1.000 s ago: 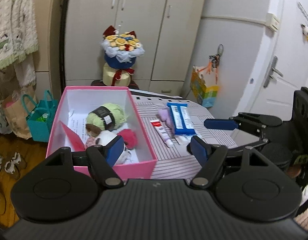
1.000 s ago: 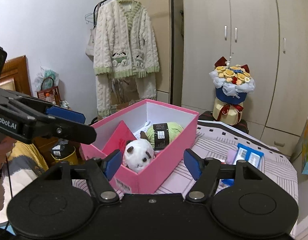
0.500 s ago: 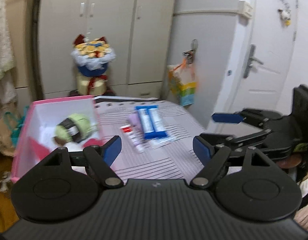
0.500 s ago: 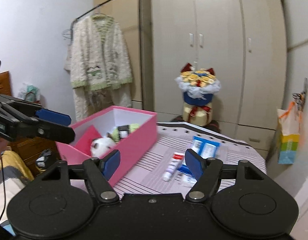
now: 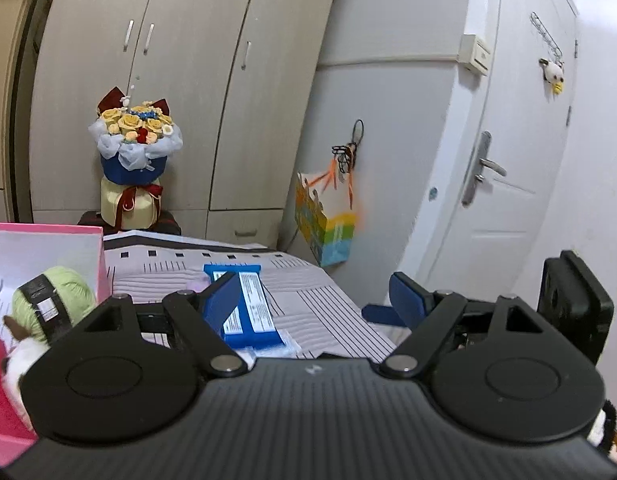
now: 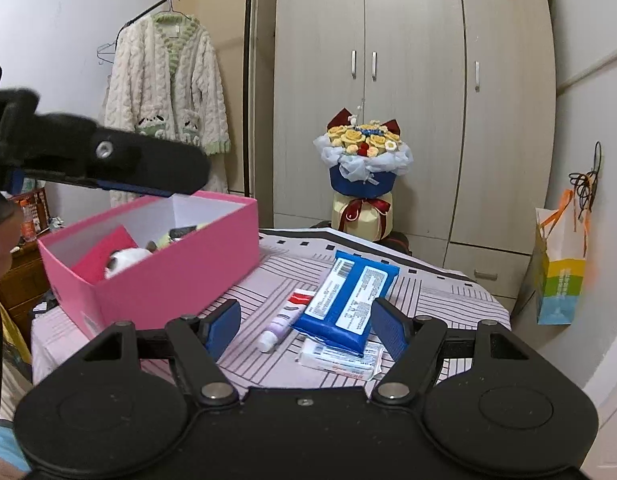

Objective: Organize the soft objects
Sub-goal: 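Close the left gripper on the blue wet-wipes packet, then lift the blue wet-wipes packet with the left gripper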

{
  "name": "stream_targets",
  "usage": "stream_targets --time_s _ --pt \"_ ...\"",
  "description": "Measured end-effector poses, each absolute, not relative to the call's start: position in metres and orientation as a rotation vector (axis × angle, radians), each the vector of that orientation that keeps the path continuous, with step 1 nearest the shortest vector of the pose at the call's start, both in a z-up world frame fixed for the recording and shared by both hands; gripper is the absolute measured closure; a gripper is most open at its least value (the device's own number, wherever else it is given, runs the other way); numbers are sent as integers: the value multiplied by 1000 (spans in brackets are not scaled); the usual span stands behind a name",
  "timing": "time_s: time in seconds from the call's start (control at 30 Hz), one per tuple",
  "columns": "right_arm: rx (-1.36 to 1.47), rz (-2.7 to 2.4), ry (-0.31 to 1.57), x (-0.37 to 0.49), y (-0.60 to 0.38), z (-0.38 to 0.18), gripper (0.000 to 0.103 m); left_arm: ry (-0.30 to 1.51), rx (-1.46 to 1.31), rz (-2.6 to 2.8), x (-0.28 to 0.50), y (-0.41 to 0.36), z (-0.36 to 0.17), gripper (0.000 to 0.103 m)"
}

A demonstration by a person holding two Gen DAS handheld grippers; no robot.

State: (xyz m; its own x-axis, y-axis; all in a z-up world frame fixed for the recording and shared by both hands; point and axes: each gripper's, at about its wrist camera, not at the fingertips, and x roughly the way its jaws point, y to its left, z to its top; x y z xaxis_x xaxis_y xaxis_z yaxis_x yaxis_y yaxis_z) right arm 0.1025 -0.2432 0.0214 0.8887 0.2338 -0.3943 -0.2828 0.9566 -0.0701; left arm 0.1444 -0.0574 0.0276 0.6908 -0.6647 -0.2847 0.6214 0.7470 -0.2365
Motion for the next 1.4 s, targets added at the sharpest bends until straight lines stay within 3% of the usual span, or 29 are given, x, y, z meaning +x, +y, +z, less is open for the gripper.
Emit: stream_targets --time_s 0.4,0.6,0.7,0.9,1.23,1.4 --pt "-39 290 434 181 -260 -16 27 531 -206 -625 235 -93 -30 27" --pt "-92 254 491 209 -251 -32 26 636 -260 -558 273 -105 -58 40" --pt "-88 233 524 222 -250 -37 16 638 -263 -503 282 -106 -68 48" --pt "-59 225 555 236 -253 -47 16 668 -289 -506 295 -105 -75 66" --pt "-46 226 590 248 -243 -62 12 733 -319 -492 305 -105 -90 66" --pt "-12 221 574 245 -245 -64 16 716 -317 -524 302 -109 -91 67"
